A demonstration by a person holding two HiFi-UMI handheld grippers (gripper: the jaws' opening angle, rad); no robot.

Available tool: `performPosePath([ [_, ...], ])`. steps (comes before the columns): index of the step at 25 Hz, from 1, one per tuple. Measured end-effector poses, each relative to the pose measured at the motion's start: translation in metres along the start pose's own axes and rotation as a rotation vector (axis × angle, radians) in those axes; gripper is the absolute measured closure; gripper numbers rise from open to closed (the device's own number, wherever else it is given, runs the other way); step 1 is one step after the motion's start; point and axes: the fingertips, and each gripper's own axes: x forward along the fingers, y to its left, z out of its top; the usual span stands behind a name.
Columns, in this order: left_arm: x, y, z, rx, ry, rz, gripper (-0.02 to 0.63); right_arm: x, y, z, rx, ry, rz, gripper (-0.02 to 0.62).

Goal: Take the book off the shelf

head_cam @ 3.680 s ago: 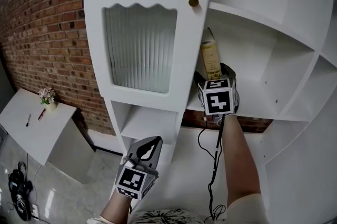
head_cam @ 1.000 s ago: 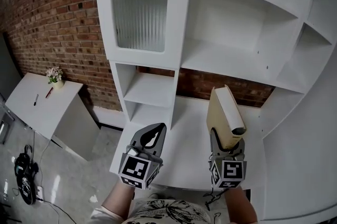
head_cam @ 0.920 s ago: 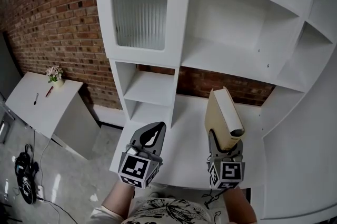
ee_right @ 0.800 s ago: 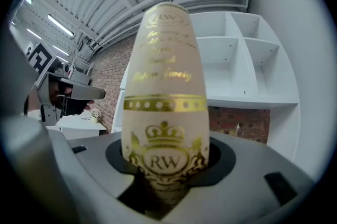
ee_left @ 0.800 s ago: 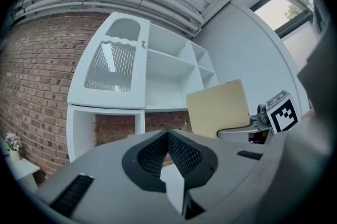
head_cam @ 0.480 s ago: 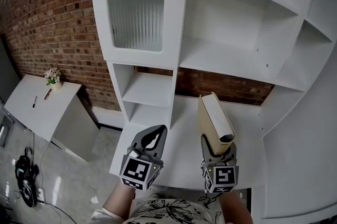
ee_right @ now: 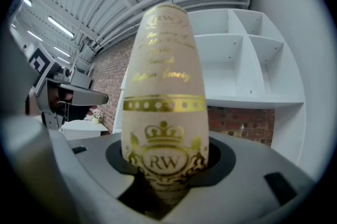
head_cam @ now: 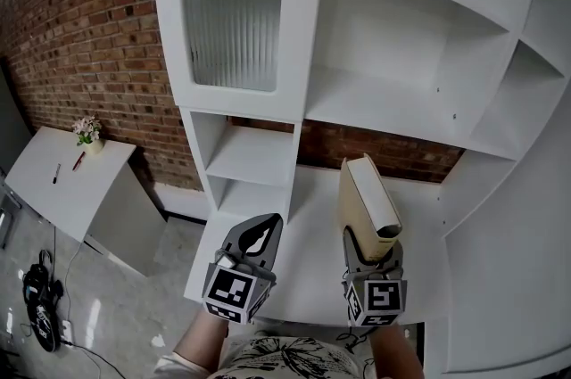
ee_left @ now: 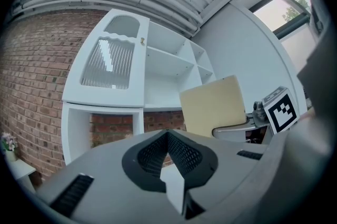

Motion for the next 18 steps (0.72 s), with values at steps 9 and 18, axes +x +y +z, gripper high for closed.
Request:
performPosePath([
  [9,0.013,0.009,-0.001,0.002,-0.001,-0.007,0.597,0.012,-0.007,0.002,0.03,-0.001,-0.021,0.367],
  [18,0.024,0.017,-0.006,-0.006,0.003,-0.011,0.597,0.026,-0.011,0.005,0.036,-0.002,-0.029,0.367],
])
